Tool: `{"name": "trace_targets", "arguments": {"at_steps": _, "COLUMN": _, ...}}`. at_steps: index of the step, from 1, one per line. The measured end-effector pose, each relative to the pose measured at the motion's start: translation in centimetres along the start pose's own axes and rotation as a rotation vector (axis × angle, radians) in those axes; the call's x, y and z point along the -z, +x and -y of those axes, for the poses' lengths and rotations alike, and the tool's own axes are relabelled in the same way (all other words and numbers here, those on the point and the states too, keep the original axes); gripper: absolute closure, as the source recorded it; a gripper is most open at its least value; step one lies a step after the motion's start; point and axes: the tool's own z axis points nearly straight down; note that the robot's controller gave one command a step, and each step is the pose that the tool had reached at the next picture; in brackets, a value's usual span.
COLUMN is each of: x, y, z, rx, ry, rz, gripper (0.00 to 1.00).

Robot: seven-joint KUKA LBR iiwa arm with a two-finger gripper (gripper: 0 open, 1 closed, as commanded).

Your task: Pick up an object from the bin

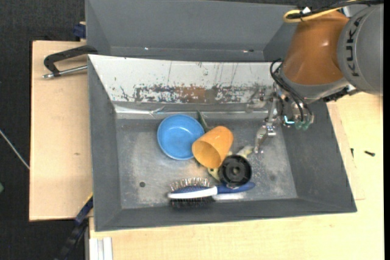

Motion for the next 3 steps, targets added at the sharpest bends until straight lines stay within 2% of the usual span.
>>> {"name": "trace_targets", "arguments": {"at_steps": 1, "x": -5.1, "y": 4.2, "z": -8.2, "rx": -0.029, "ry": 0.003, "rz": 0.022, "gripper": 0.00}}
{"name": "trace_targets", "arguments": {"at_steps": 2, "x": -4.9, "y": 4.1, "z": -8.0, "rx": -0.033, "ry": 0.001, "rz": 0.023, "gripper": 1.00}}
{"name": "trace_targets", "arguments": {"at_steps": 3, "x": 10.3, "y": 4.3, "z": -7.0, "rx": -0.081, "ry": -0.001, "rz": 0.023, "gripper": 1.00}}
